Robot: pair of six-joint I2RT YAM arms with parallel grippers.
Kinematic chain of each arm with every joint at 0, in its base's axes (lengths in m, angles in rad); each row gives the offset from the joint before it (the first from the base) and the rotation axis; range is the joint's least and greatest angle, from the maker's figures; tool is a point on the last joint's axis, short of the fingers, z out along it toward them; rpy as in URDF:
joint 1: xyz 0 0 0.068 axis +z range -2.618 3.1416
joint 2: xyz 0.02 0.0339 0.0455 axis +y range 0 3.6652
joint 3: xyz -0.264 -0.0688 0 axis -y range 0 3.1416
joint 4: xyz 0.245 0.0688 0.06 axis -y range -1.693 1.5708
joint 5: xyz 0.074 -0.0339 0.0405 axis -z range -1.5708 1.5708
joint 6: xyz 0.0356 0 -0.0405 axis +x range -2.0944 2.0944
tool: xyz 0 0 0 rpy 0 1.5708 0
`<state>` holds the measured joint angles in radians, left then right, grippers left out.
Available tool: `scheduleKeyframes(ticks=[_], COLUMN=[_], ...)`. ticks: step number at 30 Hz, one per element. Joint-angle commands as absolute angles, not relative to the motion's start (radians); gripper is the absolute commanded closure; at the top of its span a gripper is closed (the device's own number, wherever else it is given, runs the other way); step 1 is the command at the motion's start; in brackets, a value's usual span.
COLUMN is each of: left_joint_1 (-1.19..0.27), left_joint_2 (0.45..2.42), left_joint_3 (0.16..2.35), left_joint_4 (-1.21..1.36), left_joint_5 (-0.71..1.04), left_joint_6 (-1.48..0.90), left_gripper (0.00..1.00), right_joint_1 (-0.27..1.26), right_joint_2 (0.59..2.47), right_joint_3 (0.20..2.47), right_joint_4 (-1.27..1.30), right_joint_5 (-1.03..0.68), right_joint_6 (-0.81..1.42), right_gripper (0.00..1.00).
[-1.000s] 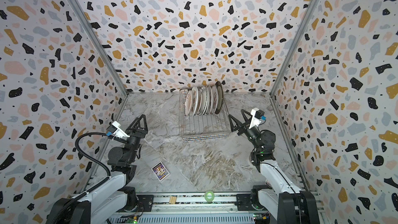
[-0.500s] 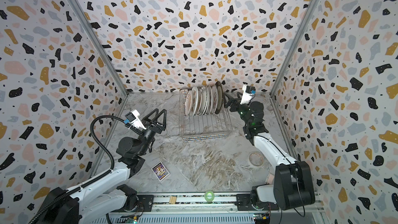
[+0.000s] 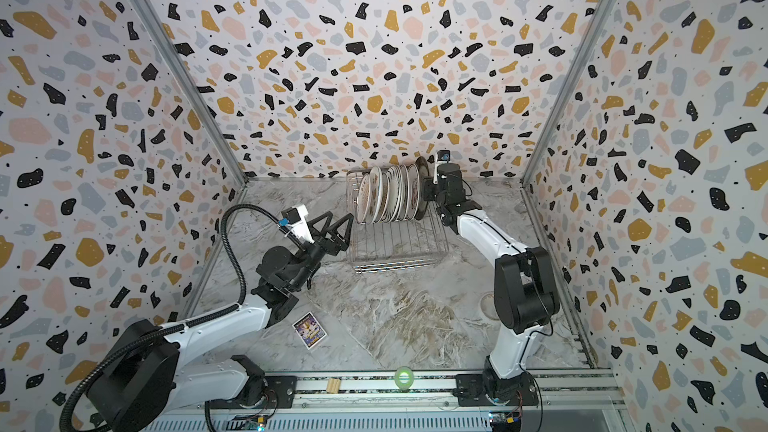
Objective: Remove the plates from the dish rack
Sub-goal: 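Raise both arms and reach toward the dish rack with open grippers, then grip the dark-rimmed plate's edge with the right gripper while the left gripper waits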
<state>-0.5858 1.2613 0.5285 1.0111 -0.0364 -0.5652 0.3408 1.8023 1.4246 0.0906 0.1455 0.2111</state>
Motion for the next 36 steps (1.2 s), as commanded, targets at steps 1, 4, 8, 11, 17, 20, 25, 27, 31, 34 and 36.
scheduleKeyframes(ticks=[1,4,8,11,17,20,25,27,31,34,36], left_joint_1=[-0.596,-0.597,-0.597,-0.6,-0.603,-0.604,-0.604,-0.605,-0.604,-0.604,-0.606], left_joint_2=[1.287,1.304,1.323,1.333,1.354,1.361,1.368,1.368,1.361,1.353,1.346], left_joint_3=[0.578,0.577,0.585,0.588,0.588,0.588,0.588,0.586,0.581,0.574,0.568], left_joint_4=[1.037,1.044,1.048,1.049,1.051,1.054,1.057,1.054,1.047,1.045,1.036], left_joint_5=[-0.058,-0.074,-0.07,-0.061,-0.066,-0.065,-0.067,-0.071,-0.08,-0.082,-0.094], left_joint_6=[-0.564,-0.573,-0.58,-0.587,-0.602,-0.609,-0.617,-0.617,-0.62,-0.619,-0.62], left_gripper=[0.0,0.01,0.0,0.0,0.0,0.0,0.0,0.0,0.0,0.0,0.0], right_joint_1=[0.361,0.367,0.369,0.379,0.395,0.398,0.416,0.433,0.455,0.464,0.471], right_joint_2=[1.825,1.868,1.925,1.961,2.007,2.011,2.003,1.992,1.964,1.93,1.908], right_joint_3=[1.515,1.563,1.628,1.667,1.721,1.721,1.72,1.714,1.704,1.683,1.668], right_joint_4=[-0.007,-0.03,-0.069,-0.092,-0.143,-0.147,-0.149,-0.143,-0.138,-0.119,-0.109], right_joint_5=[0.222,0.229,0.224,0.237,0.316,0.339,0.393,0.429,0.489,0.534,0.56], right_joint_6=[0.168,0.154,0.151,0.144,0.132,0.129,0.124,0.115,0.098,0.09,0.083], right_gripper=[0.5,0.56,0.61,0.64,0.72,0.78,0.87,0.89,0.92,0.95,0.96])
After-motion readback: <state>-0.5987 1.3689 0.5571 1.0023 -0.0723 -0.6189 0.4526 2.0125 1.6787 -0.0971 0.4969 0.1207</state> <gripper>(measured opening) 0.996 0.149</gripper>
